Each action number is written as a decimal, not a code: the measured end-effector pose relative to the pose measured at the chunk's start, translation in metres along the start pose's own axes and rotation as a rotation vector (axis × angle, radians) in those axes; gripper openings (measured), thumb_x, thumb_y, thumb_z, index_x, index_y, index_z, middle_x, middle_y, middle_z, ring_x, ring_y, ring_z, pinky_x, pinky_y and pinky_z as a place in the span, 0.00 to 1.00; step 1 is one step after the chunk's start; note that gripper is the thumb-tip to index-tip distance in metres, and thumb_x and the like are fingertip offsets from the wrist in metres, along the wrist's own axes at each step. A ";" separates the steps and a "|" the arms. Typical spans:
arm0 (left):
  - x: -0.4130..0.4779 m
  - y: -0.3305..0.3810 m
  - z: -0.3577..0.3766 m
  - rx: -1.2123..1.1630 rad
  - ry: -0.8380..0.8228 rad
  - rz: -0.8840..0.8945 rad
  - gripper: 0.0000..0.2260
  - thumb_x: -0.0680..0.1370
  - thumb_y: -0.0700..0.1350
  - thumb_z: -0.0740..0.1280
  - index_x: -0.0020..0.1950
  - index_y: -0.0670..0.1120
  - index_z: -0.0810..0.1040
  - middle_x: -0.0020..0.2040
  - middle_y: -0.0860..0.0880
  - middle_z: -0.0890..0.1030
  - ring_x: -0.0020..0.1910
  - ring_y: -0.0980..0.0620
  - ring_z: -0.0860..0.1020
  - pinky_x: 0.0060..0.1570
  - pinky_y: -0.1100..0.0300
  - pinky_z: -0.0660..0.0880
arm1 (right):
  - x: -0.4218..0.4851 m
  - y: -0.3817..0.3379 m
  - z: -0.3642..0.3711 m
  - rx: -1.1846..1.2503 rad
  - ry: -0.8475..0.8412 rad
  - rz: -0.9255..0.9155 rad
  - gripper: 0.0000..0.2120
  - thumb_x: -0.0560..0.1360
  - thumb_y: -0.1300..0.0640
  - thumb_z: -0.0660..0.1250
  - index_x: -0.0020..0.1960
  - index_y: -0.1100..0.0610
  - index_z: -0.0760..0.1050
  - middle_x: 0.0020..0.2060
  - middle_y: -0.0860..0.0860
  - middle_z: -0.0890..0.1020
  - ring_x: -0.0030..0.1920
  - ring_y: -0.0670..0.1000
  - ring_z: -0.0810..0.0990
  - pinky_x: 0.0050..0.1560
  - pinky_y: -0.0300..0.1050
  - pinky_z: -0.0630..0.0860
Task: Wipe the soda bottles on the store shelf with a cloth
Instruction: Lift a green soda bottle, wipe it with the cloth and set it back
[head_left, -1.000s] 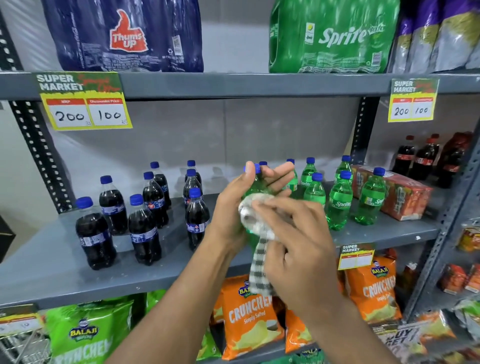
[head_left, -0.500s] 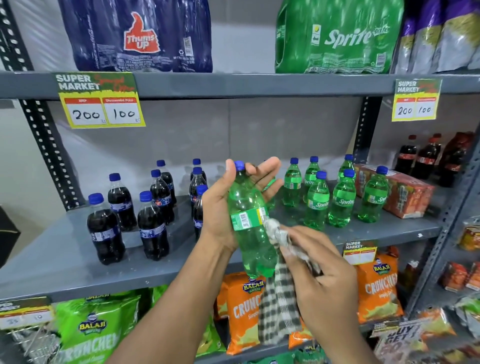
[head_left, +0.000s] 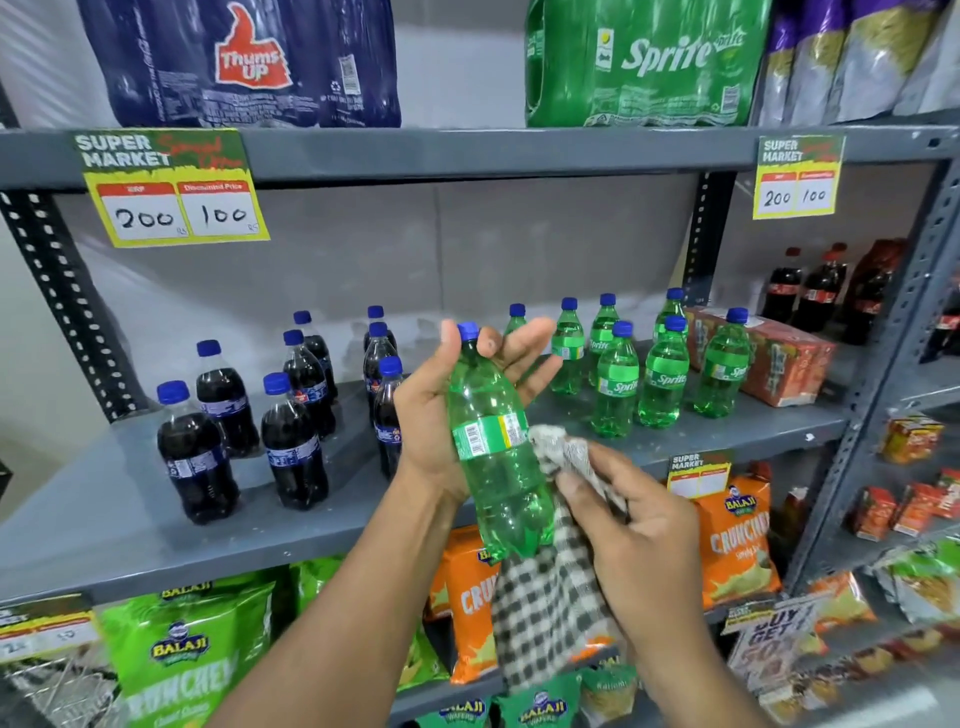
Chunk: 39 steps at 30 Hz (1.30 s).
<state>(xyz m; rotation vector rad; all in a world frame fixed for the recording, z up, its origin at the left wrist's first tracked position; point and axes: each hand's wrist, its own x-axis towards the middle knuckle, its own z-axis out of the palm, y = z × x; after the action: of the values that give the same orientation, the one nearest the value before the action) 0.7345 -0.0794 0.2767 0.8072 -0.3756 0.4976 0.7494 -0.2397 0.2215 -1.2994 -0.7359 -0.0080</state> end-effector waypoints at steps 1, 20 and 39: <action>-0.001 -0.002 0.001 -0.008 -0.011 -0.010 0.17 0.80 0.55 0.60 0.39 0.43 0.74 0.54 0.37 0.84 0.62 0.41 0.79 0.70 0.42 0.68 | 0.004 -0.002 0.001 0.017 0.005 0.010 0.17 0.76 0.61 0.71 0.52 0.37 0.82 0.52 0.41 0.87 0.56 0.43 0.84 0.58 0.45 0.82; -0.007 0.007 0.009 0.020 -0.024 -0.045 0.16 0.79 0.54 0.61 0.39 0.43 0.74 0.55 0.35 0.84 0.64 0.40 0.78 0.75 0.43 0.61 | -0.014 -0.008 0.008 0.210 0.004 0.334 0.13 0.78 0.63 0.67 0.58 0.52 0.83 0.51 0.49 0.88 0.55 0.52 0.86 0.58 0.53 0.80; -0.008 0.009 0.005 0.137 0.056 -0.065 0.16 0.81 0.54 0.60 0.40 0.45 0.73 0.53 0.38 0.85 0.61 0.42 0.80 0.71 0.46 0.69 | 0.007 -0.013 0.002 -0.378 -0.028 -0.540 0.17 0.78 0.68 0.66 0.60 0.50 0.81 0.53 0.39 0.82 0.52 0.41 0.80 0.51 0.33 0.77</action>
<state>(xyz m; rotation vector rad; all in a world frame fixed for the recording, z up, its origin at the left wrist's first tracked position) 0.7222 -0.0803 0.2811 0.9326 -0.2645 0.4881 0.7486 -0.2387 0.2359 -1.4185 -1.1293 -0.5894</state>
